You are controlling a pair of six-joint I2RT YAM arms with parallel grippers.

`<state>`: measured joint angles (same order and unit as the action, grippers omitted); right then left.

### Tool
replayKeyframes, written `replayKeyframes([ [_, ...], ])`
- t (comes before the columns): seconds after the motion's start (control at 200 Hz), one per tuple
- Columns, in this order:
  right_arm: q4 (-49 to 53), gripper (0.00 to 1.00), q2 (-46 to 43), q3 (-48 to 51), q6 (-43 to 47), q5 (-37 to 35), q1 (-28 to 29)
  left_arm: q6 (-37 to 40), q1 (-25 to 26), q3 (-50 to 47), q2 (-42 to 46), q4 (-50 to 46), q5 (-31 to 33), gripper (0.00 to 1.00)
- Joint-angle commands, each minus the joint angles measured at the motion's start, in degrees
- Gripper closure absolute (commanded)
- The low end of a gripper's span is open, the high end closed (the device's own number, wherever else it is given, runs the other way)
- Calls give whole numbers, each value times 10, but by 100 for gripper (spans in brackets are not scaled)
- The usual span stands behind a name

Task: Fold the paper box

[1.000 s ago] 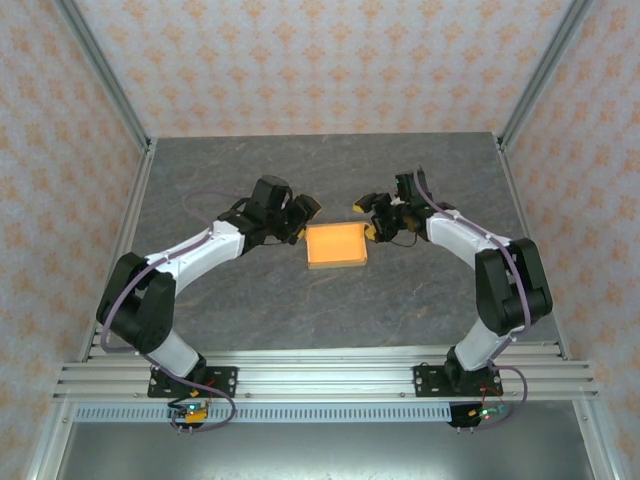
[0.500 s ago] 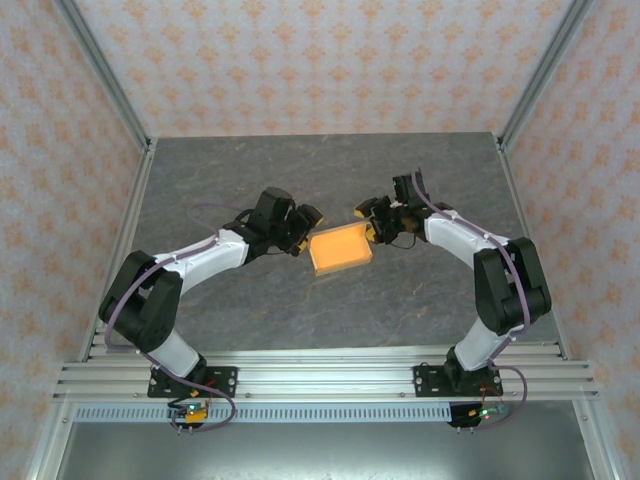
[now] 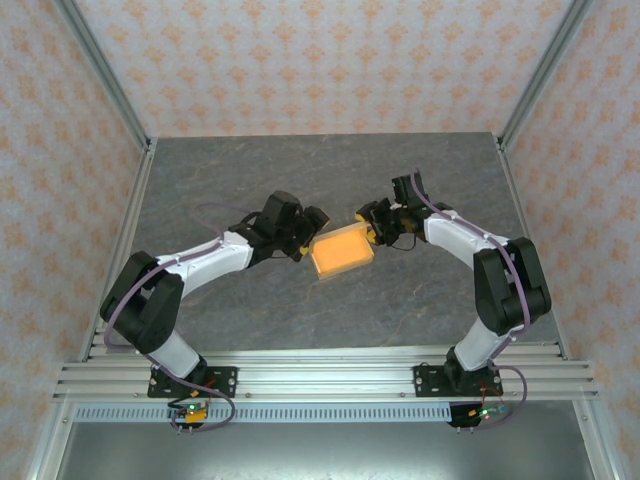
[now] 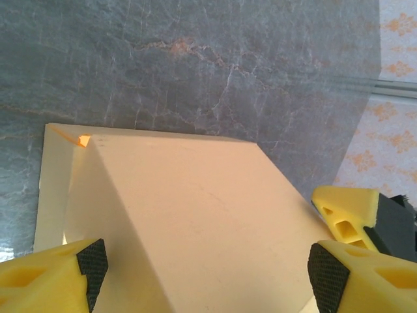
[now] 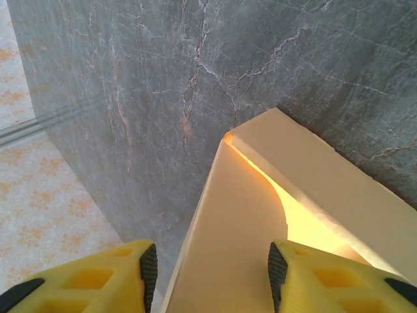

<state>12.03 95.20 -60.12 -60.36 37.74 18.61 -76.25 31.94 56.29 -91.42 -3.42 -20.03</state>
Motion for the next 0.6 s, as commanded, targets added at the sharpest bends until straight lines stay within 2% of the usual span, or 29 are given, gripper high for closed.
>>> replayKeyframes([
  [0.0,7,51,-13,2,2,-3,5,-20,14,23,1,-18,18,17],
  [0.19,-5,55,-18,10,-9,-3,4,-44,22,26,-9,-1,14,17],
  [0.39,-10,56,-19,17,-12,-3,5,-18,22,25,-30,7,13,26],
  [0.496,-7,56,-25,27,-7,-8,5,33,21,15,-33,3,8,30],
  [0.596,2,55,-32,38,3,-15,5,143,23,22,-31,-18,-9,30],
])
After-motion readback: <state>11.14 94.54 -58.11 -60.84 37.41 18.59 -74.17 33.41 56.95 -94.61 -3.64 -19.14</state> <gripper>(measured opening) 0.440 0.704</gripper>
